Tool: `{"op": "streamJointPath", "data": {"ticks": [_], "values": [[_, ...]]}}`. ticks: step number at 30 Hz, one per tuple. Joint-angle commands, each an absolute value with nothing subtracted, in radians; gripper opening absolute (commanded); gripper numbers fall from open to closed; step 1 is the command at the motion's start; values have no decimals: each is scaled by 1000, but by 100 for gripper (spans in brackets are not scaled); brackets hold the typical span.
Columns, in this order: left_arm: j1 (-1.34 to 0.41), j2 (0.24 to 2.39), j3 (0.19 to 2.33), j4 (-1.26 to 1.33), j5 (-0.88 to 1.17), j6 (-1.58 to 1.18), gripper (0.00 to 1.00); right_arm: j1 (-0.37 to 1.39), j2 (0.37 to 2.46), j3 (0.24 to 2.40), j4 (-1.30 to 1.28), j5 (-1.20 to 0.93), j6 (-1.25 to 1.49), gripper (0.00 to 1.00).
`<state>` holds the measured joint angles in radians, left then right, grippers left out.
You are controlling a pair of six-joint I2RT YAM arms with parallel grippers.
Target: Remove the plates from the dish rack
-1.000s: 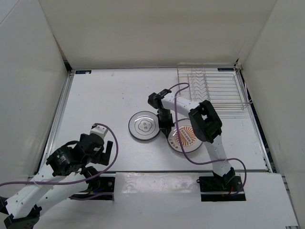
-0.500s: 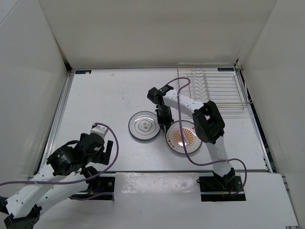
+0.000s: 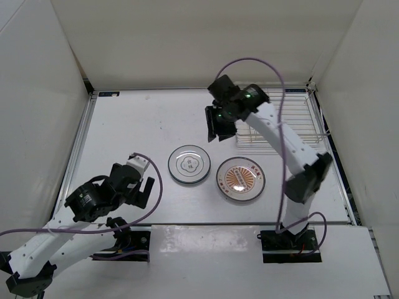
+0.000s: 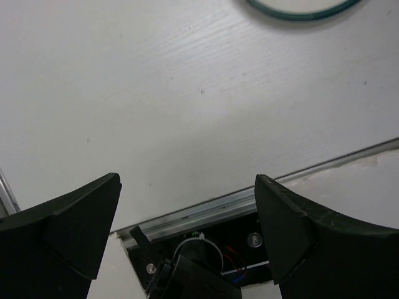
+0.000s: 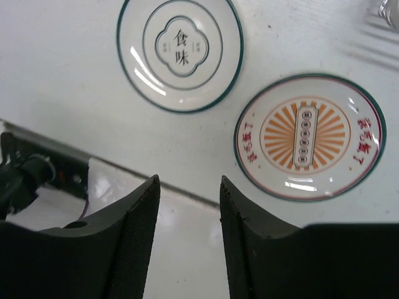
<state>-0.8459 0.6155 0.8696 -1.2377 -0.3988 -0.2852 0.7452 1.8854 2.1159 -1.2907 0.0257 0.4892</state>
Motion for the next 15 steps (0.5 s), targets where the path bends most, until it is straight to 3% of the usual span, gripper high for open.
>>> {"op": "streamJointPath", "data": {"ticks": [1, 7, 11, 13, 15], "values": [[-842, 695, 988, -1166, -449, -216, 100, 738, 1724, 2048, -1439, -12, 462, 47], [-842, 880, 1130, -1174, -351, -265, 100, 730, 1493, 1901, -1358, 124, 448, 57], [-822, 960, 1239, -1172, -304, -242, 100, 732, 1439, 1910, -1338, 218, 417, 61], [-764, 1011, 1278, -1180, -246, -227, 100, 735, 1402, 1870, -1302, 267, 413, 71], [-726, 1028, 1334, -1186, -223, -226, 100, 732, 1388, 1847, -1292, 271, 391, 71]]}}
